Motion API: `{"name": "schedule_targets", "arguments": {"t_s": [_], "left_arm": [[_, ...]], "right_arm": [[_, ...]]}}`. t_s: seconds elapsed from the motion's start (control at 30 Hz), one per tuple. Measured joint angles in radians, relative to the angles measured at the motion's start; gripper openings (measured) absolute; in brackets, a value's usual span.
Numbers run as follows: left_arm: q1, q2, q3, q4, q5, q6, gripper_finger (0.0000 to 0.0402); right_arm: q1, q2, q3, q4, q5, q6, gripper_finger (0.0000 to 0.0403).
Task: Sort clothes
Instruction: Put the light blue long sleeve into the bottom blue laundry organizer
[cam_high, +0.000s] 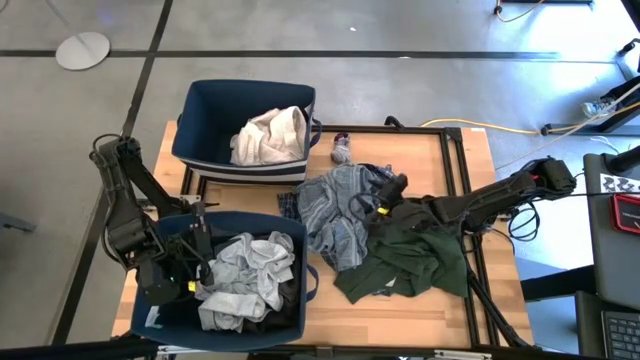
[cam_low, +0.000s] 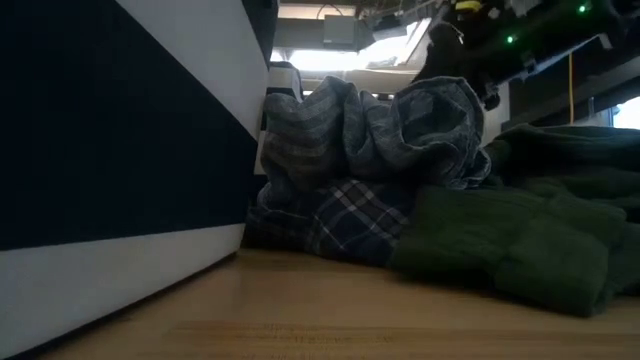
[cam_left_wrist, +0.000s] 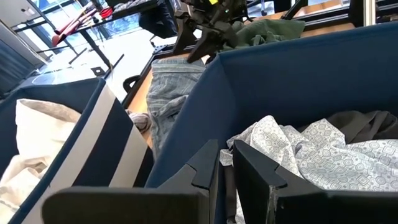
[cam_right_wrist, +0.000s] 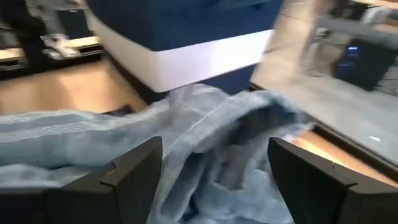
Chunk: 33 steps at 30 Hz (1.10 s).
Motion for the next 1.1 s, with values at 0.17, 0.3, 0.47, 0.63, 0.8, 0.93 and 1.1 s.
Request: {"name": "schedule_targets", "arguments": {"t_s": [0.17, 0.3, 0.47, 0.63, 0.8, 0.93, 1.1], "left_arm": [[0.000, 0.000, 0.000, 0.000, 0.002, -0.001, 0.0040], [0.000, 0.000, 0.000, 0.000, 0.002, 0.000, 0.0040], [0.000, 0.000, 0.000, 0.000, 0.003, 0.000, 0.0040], [0.000, 0.000, 0.000, 0.000, 0.005, 0.000, 0.0040], [0.000, 0.000, 0.000, 0.000, 0.005, 0.000, 0.0040], [0.000, 0.000, 0.000, 0.000, 0.005, 0.000, 0.0040], [0.000, 0.000, 0.000, 0.000, 0.005, 0.000, 0.0040]], "right_arm": [[-0.002, 0.000, 0.003, -0.043, 0.018, 0.032, 0.0292], [-0.043, 0.000, 0.003, -0.114, -0.016, 0.128, 0.0292], [-0.119, 0.000, 0.003, -0.175, -0.106, 0.183, 0.0292], [-0.185, 0.000, 0.003, -0.144, -0.245, 0.183, 0.0291], [-0.253, 0.028, 0.003, -0.139, -0.390, 0.208, 0.0291], [-0.286, 0.083, 0.002, -0.064, -0.471, 0.203, 0.0291], [-0.297, 0.178, 0.003, 0.066, -0.541, 0.167, 0.0291]]}}
